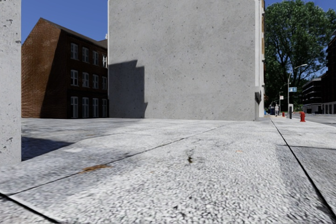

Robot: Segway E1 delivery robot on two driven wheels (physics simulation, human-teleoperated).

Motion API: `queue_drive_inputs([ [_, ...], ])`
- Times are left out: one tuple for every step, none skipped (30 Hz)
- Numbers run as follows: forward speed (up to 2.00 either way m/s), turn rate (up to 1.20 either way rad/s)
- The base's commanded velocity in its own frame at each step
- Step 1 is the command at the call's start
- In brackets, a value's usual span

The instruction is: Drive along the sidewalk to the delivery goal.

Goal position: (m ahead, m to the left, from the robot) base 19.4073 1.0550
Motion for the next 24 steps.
queue_drive_inputs([
  [2.0,0.0],
  [2.0,0.0],
  [2.0,0.0],
  [2.0,0.0],
  [2.0,0.0],
  [2.0,0.0],
  [2.0,0.0],
  [2.0,0.0],
  [2.0,0.0],
  [2.0,0.0],
  [2.0,0.0],
  [1.98,0.0],
  [1.98,0.0],
  [1.95,0.0],
  [1.94,0.0],
  [1.93,0.0],
  [1.93,0.0],
  [1.93,0.0],
  [1.93,0.0],
  [1.93,0.0],
  [1.93,0.0],
  [1.93,0.0],
  [1.93,0.0],
  [1.93,0.0],
])
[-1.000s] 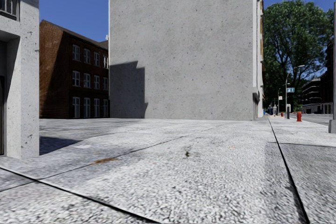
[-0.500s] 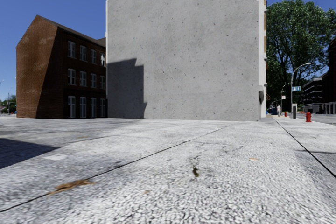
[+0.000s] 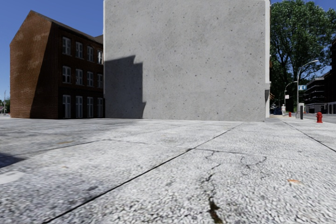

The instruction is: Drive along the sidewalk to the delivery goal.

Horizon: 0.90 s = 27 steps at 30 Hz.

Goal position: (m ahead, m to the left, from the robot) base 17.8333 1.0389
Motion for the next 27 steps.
queue_drive_inputs([
  [1.93,0.0],
  [1.93,0.0],
  [1.93,0.0],
  [1.93,0.0],
  [1.93,0.0],
  [1.93,0.0],
  [1.93,0.0],
  [1.93,0.0],
  [1.93,0.0],
  [1.93,0.0],
  [1.93,0.0],
  [1.93,0.0],
  [1.93,0.0],
  [1.93,0.0],
  [1.93,0.0],
  [1.93,0.0],
  [1.93,0.0],
  [1.93,0.0],
  [1.93,0.0],
  [1.93,0.0],
  [1.93,0.0],
  [1.93,0.0],
  [1.93,0.0],
  [1.93,0.0],
  [1.93,0.0],
  [1.93,0.0],
  [1.93,0.0],
])
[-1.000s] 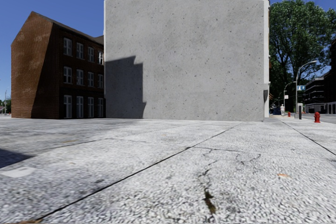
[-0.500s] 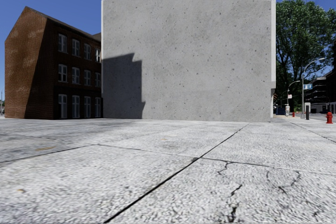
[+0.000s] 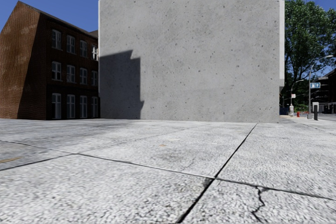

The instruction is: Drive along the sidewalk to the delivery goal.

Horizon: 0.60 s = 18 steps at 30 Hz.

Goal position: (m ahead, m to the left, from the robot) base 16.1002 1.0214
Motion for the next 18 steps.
queue_drive_inputs([
  [1.93,0.0],
  [1.93,0.0],
  [1.93,0.0],
  [1.99,0.0],
  [1.96,0.0],
  [1.93,0.0],
  [1.93,0.0],
  [1.91,0.0],
  [1.89,0.0],
  [1.89,0.0],
  [1.89,0.0],
  [1.89,0.0],
  [1.89,0.0],
  [1.89,0.0],
  [1.89,0.0],
  [1.89,0.0],
  [1.89,0.0],
  [1.92,0.0],
])
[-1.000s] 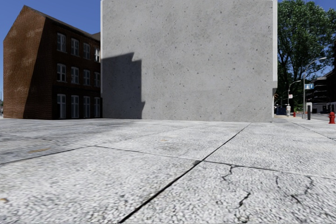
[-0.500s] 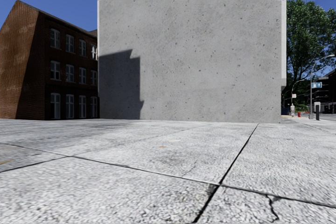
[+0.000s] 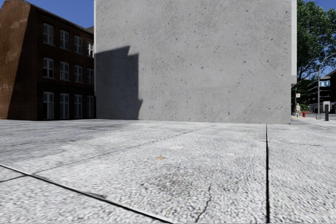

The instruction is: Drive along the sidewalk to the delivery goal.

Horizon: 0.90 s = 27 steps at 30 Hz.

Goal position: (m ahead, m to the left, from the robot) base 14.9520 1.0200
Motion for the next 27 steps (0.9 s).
queue_drive_inputs([
  [1.93,0.0],
  [1.93,0.0],
  [1.93,0.0],
  [1.93,0.0],
  [1.93,0.0],
  [1.94,0.0],
  [1.94,0.0],
  [1.94,0.0],
  [1.94,0.0],
  [1.94,0.0],
  [1.95,0.0],
  [1.95,0.0],
  [1.95,0.0],
  [1.95,0.0],
  [1.95,0.0],
  [1.95,0.0],
  [1.95,0.0],
  [1.95,0.0],
  [1.95,0.0],
  [1.95,0.0],
  [1.95,0.0],
  [1.95,0.01],
  [1.95,0.01],
  [1.95,0.06],
  [1.95,0.11],
  [1.96,0.14],
  [1.96,0.14],
])
